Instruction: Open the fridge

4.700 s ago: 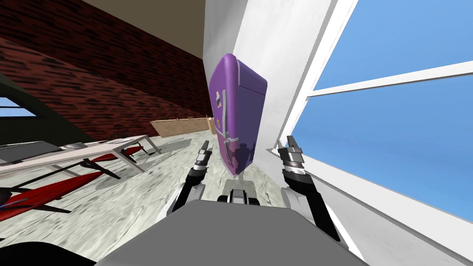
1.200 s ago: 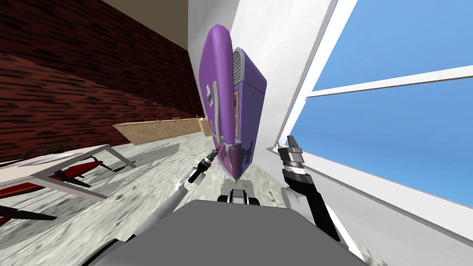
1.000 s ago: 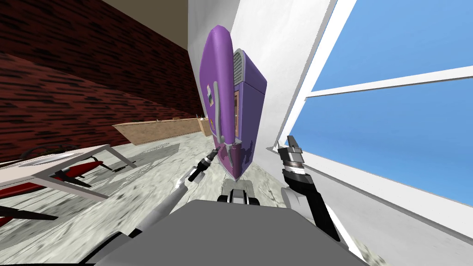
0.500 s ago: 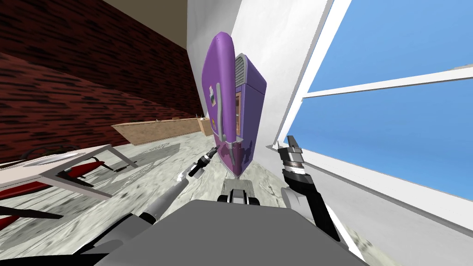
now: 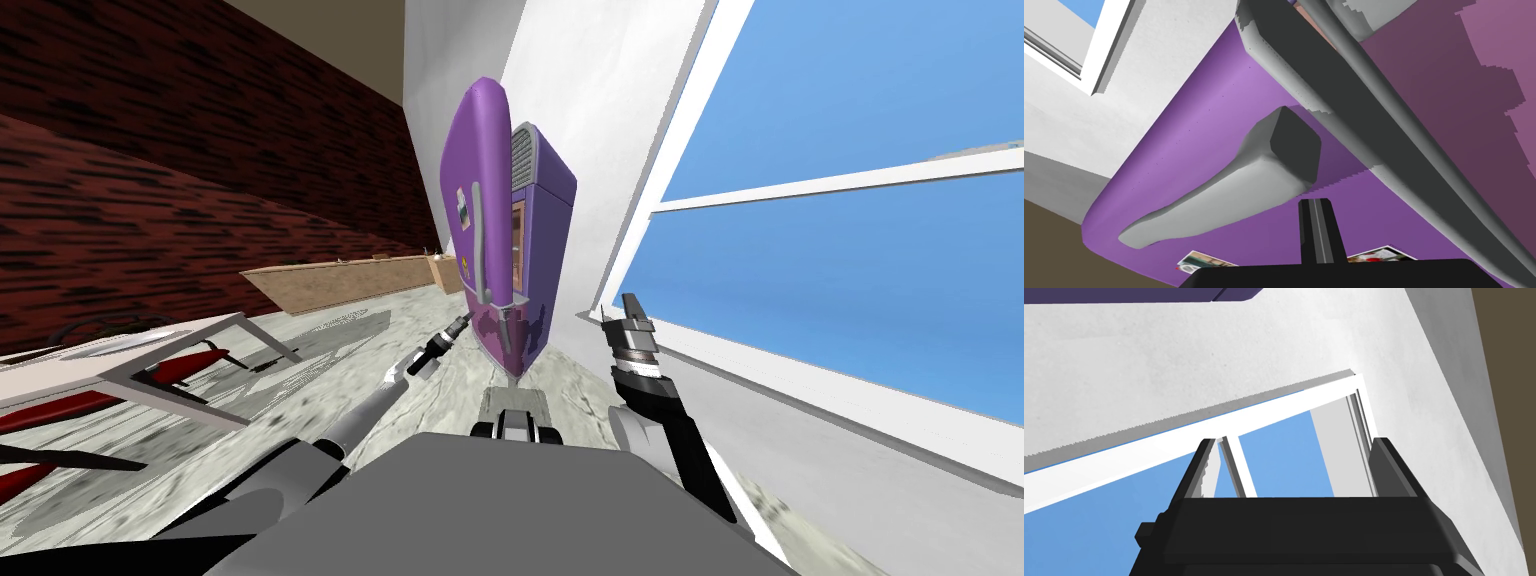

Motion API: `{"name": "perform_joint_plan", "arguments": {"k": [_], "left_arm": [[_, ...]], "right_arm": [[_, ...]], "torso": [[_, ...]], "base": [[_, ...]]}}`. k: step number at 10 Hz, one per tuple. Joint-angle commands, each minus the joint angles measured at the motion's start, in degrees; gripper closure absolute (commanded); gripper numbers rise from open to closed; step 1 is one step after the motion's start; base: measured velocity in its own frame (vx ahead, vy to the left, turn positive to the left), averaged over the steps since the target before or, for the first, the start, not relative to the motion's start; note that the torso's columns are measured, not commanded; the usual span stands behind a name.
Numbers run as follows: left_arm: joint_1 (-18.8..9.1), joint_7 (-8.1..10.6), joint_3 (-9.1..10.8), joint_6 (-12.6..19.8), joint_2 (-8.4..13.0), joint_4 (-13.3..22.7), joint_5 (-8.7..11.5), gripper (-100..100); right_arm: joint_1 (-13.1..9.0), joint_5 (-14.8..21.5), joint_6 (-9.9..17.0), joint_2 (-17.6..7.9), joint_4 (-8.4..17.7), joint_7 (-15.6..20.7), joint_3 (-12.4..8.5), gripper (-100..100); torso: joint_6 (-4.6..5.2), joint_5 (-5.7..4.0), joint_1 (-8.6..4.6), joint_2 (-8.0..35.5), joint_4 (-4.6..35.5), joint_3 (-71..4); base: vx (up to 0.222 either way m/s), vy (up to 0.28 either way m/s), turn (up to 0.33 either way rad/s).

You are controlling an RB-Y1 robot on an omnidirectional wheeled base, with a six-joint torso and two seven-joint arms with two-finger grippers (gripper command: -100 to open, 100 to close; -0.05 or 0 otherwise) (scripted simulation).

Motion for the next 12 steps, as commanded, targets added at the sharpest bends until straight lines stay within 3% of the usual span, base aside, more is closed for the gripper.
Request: {"name": "perform_joint_plan", "arguments": {"k": [1,2,3,5,7,8,10,12], "left_arm": [[-1.92,0.33,-0.23,-1.23,0.26,4.41,0.19,100],[-1.92,0.33,-0.23,-1.23,0.26,4.97,0.19,100],[-4.71,2.14,-1.4,-4.02,2.88,7.26,1.7,100],[-6.65,2.14,-1.4,-5.0,2.88,8.87,1.7,100],[-6.65,2.14,-1.4,-5.0,2.88,11.71,1.7,100],[-8.98,3.95,-2.58,-7.93,5.51,13.34,3.22,100],[-11.38,3.95,-2.58,-8.77,5.51,15.86,3.22,100],[-11.38,3.95,-2.58,-8.77,5.51,18.92,3.22,100]], "right_arm": [[0.01,0.0,0.0,0.0,0.0,0.0,0.0,0],[0.01,0.0,0.0,0.01,0.0,0.0,0.01,0],[0.02,0.0,0.0,0.01,-0.01,0.0,0.01,0],[0.0,0.0,0.0,0.0,0.0,0.0,0.0,0],[0.01,0.0,0.0,0.01,0.0,0.0,0.0,0],[0.02,0.0,0.0,0.01,-0.01,0.0,0.01,0],[0.0,0.0,0.0,0.0,0.0,0.0,0.0,0],[0.01,0.0,0.0,0.01,0.0,0.0,0.01,0]], "torso": [[0.01,-0.05,-0.23,-0.25,-0.07,-0.14],[0.02,-0.12,-0.42,-0.46,-0.15,-0.29],[0.03,-0.13,-0.44,-0.5,-0.16,-0.32],[0.0,0.0,0.03,0.01,0.0,0.01],[0.02,-0.11,-0.41,-0.49,-0.16,-0.3],[0.03,-0.14,-0.46,-0.53,-0.17,-0.34],[0.01,0.0,-0.01,0.01,0.0,0.0],[0.02,-0.12,-0.45,-0.42,-0.14,-0.26]], "base": [[-0.018,0.017,0.011],[0.0,0.0,0.0],[-0.109,0.051,-0.065],[-0.102,0.094,-0.015],[-0.002,0.008,0.005],[-0.089,0.076,-0.049],[-0.104,0.085,-0.025],[-0.014,-0.004,0.007]]}}
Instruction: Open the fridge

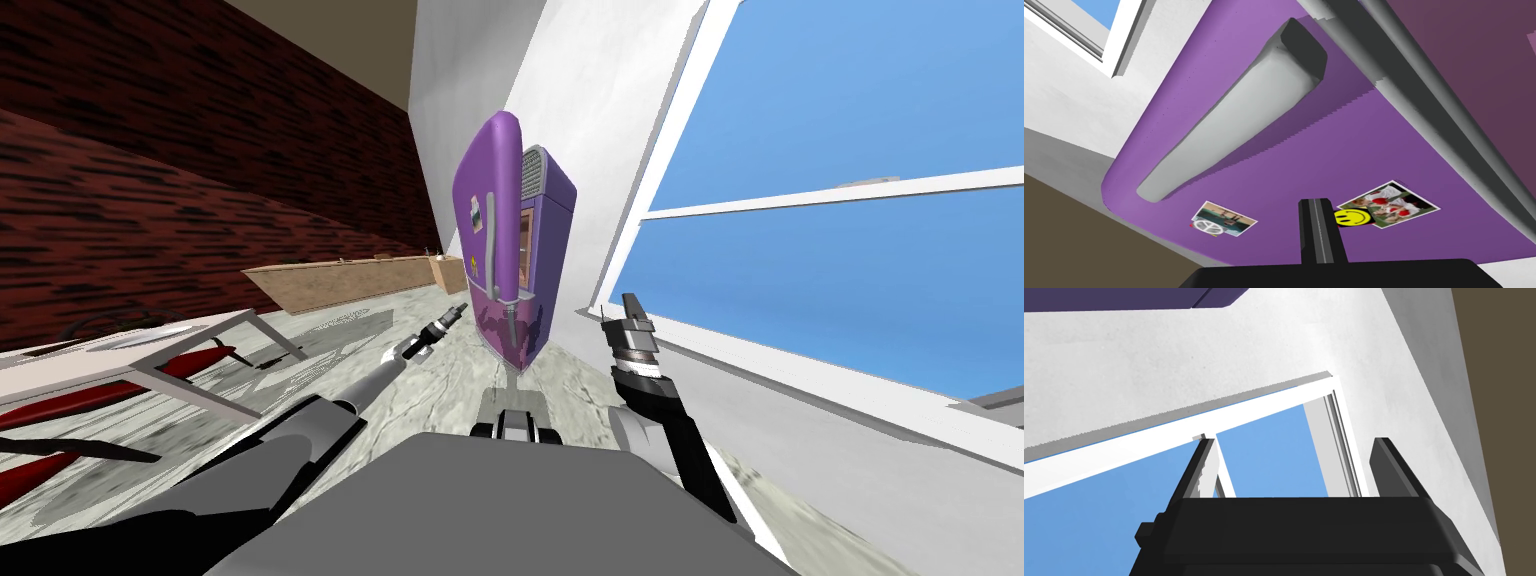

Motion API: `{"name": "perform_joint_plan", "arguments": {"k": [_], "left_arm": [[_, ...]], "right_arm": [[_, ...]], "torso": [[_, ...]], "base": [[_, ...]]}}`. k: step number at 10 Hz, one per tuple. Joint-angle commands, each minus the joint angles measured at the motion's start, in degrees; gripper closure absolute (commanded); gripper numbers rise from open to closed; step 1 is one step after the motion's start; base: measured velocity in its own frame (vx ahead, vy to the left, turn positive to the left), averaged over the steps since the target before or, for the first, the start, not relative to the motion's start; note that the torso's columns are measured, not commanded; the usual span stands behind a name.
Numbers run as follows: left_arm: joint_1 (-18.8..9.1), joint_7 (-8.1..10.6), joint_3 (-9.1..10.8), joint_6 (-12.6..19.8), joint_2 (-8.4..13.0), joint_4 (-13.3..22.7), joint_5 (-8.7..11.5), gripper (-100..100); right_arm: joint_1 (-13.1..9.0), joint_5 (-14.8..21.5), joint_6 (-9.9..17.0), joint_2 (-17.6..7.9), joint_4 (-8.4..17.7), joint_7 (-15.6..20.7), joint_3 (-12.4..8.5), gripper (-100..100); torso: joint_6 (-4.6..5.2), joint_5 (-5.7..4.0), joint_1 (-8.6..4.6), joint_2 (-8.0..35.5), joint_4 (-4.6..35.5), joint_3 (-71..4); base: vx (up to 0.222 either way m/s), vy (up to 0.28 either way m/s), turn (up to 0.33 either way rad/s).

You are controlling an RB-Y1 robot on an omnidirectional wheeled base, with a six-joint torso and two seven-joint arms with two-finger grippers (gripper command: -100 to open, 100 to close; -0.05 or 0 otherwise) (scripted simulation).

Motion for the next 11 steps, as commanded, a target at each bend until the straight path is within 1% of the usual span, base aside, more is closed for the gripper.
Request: {"name": "perform_joint_plan", "arguments": {"k": [1,2,3,4,5,7,11], "left_arm": [[-3.32,1.77,-1.15,-3.32,2.69,5.05,1.56,100],[-4.79,1.77,-1.15,-3.8,2.69,5.74,1.56,100],[-4.79,1.77,-1.15,-3.8,2.69,9.04,1.56,100],[-5.53,1.86,-1.36,-3.73,2.31,8.41,1.33,100],[-6.14,3.19,-2.53,-2.99,4.17,8.69,0.36,-100],[-6.95,4.87,-4.04,-1.84,6.44,8.84,-0.91,-100],[-8.33,7.82,-6.67,0.29,10.38,9.18,-3.16,-100]], "right_arm": [[0.0,0.0,0.0,0.0,0.0,0.0,0.0,0],[-0.01,0.0,0.0,-0.01,0.0,0.0,0.0,0],[-0.01,0.0,0.0,-0.01,0.0,0.0,-0.01,0],[0.0,0.0,0.0,-0.01,0.0,0.0,-0.01,0],[0.0,0.0,0.0,0.0,0.0,0.0,0.0,0],[0.0,0.0,0.0,0.02,-0.01,0.0,0.02,0],[0.0,0.0,0.0,0.01,-0.01,0.0,0.01,0]], "torso": [[0.01,-0.01,0.01,-0.08,-0.03,-0.06],[0.02,0.06,0.38,0.27,0.08,0.13],[0.0,0.12,0.42,0.4,0.12,0.24],[-0.04,0.09,0.27,0.2,0.06,0.14],[0.02,0.02,0.08,-0.01,0.0,-0.01],[0.04,-0.11,-0.32,-0.02,0.0,-0.03],[-0.02,0.13,0.46,0.24,0.08,0.15]], "base": [[-0.098,0.075,-0.063],[-0.136,0.095,-0.043],[-0.075,0.06,0.0],[-0.025,0.026,0.007],[-0.003,-0.06,-0.059],[0.02,-0.166,-0.06],[0.011,-0.137,-0.038]]}}
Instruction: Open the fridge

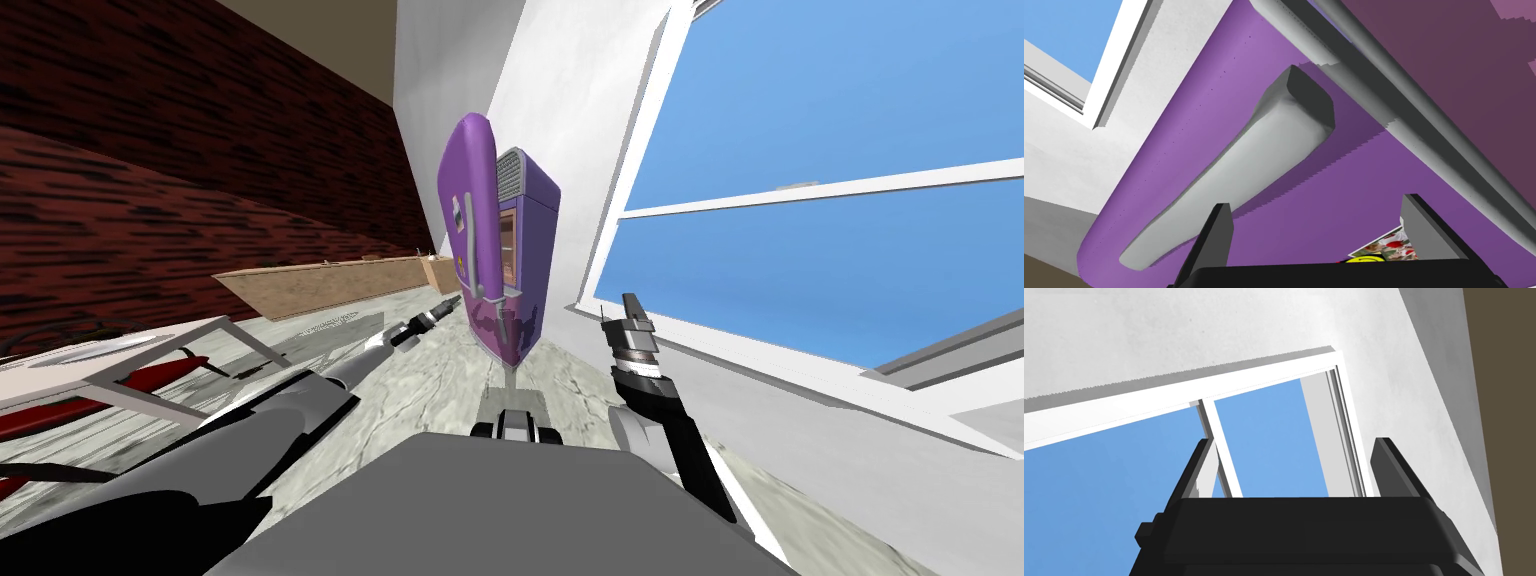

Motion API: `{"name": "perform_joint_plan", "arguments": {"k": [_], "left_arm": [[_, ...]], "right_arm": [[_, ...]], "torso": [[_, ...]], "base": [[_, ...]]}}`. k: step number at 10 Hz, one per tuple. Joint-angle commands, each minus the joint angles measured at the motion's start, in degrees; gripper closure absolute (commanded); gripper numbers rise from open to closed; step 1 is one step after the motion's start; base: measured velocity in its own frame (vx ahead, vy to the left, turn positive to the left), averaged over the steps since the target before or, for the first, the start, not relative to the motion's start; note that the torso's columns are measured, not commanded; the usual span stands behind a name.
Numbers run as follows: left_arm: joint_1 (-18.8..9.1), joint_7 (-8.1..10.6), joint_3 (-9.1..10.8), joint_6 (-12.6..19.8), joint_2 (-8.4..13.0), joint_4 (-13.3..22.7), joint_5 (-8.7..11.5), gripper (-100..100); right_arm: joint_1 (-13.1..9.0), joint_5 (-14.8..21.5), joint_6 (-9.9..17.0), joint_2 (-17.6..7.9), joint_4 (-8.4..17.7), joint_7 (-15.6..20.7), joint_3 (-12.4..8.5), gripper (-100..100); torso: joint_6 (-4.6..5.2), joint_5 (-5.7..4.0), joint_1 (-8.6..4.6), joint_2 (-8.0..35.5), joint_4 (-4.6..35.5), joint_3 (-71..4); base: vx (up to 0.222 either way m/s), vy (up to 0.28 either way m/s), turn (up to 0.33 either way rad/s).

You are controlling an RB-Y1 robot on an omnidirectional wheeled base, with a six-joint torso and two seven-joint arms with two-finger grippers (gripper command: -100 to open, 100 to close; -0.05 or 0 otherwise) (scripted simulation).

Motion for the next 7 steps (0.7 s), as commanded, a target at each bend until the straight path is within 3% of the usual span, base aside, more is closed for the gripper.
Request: {"name": "perform_joint_plan", "arguments": {"k": [1,5,7], "left_arm": [[-0.93,2.03,-1.72,1.41,2.62,0.25,-1.46,-100],[-2.47,5.38,-4.7,3.91,7.06,0.69,-4.02,-100],[-2.41,5.43,-4.8,4.02,7.32,0.52,-4.11,-100]], "right_arm": [[0.0,0.0,0.0,0.0,0.0,0.0,0.0,0],[0.0,0.0,0.0,0.01,0.0,0.0,0.01,0],[0.0,0.0,0.0,0.0,0.0,0.0,0.0,0]], "torso": [[0.01,-0.02,-0.11,-0.03,-0.02,-0.03],[0.02,-0.12,-0.36,-0.12,-0.04,-0.08],[0.01,-0.03,-0.09,-0.05,-0.02,-0.04]], "base": [[-0.003,-0.116,-0.047],[0.021,-0.144,-0.05],[0.009,-0.077,-0.026]]}}
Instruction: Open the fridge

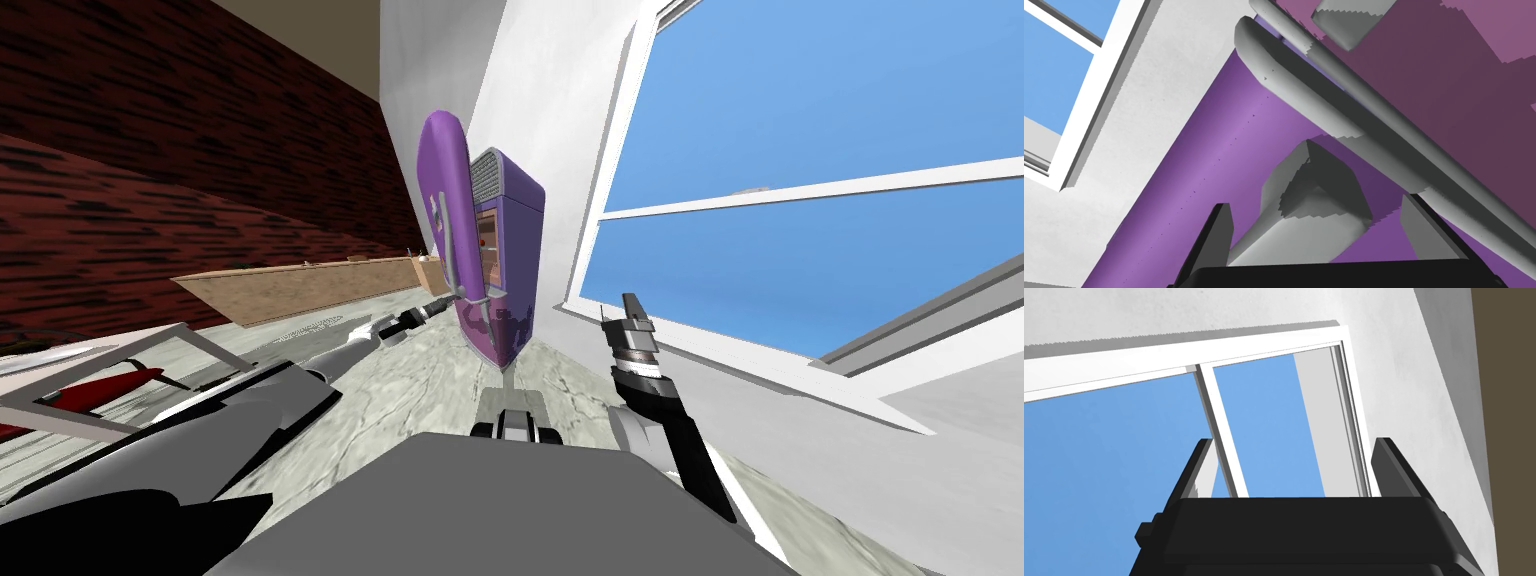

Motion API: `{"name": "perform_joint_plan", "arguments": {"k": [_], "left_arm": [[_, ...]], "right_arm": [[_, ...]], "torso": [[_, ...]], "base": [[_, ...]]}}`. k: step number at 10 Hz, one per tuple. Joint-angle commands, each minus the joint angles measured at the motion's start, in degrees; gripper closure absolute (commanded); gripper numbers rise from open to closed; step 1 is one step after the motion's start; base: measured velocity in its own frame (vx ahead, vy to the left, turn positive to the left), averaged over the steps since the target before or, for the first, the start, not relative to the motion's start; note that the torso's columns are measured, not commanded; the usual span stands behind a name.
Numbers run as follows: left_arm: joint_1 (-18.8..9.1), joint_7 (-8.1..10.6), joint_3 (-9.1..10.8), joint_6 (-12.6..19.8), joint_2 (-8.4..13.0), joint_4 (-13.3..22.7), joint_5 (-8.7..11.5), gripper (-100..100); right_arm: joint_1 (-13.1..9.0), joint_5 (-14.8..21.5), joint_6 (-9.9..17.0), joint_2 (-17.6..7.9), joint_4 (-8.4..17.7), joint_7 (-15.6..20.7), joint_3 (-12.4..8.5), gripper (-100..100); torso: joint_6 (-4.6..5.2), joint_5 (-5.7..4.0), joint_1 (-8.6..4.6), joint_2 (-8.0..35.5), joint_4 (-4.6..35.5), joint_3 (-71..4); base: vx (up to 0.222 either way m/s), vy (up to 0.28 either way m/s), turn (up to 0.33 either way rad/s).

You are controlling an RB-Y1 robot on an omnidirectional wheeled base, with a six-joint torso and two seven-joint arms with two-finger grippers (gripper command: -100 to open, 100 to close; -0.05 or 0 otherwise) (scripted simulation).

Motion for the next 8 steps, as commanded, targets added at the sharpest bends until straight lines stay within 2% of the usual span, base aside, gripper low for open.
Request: {"name": "perform_joint_plan", "arguments": {"k": [1,2,3,4,5,6,8], "left_arm": [[-0.66,1.13,-0.25,0.64,1.19,-0.12,-0.16,-100],[0.08,0.53,-0.01,0.51,0.85,-0.62,0.01,-100],[0.07,0.65,0.0,0.62,0.94,-0.71,0.02,100],[0.28,1.13,-1.15,-2.16,1.6,-2.23,-0.01,100],[0.28,1.13,-1.15,-2.36,1.6,-2.23,-0.01,100],[0.34,1.37,-1.7,-3.89,1.93,-3.04,-0.01,100],[0.45,1.85,-2.79,-6.95,2.6,-4.67,-0.01,100]], "right_arm": [[0.0,0.0,0.0,-0.01,0.0,0.0,-0.01,0],[0.01,0.0,0.0,0.0,0.0,0.0,0.0,0],[0.01,0.0,0.0,-0.01,0.0,0.0,-0.01,0],[0.01,0.0,0.0,-0.01,0.0,0.0,-0.01,0],[0.0,0.0,0.0,-0.04,0.0,0.0,-0.03,0],[-0.01,0.0,0.01,-0.04,0.01,0.0,-0.04,0],[0.0,0.0,0.01,-0.05,0.01,0.0,-0.05,0]], "torso": [[-0.01,0.04,0.13,0.03,0.01,0.02],[0.02,-0.02,-0.11,-0.19,-0.04,-0.1],[0.0,-0.03,-0.08,-0.1,-0.04,-0.07],[0.01,-0.07,-0.08,0.13,0.11,0.07],[-0.15,0.0,0.55,0.51,0.35,0.32],[-0.18,0.08,0.67,0.38,0.38,0.25],[-0.09,-0.2,0.16,0.0,0.36,-0.03]], "base": [[0.078,-0.079,-0.062],[0.05,-0.047,-0.011],[0.005,-0.008,0.003],[-0.035,0.244,0.048],[-0.055,0.314,0.011],[-0.059,0.268,0.041],[-0.054,0.385,0.05]]}}
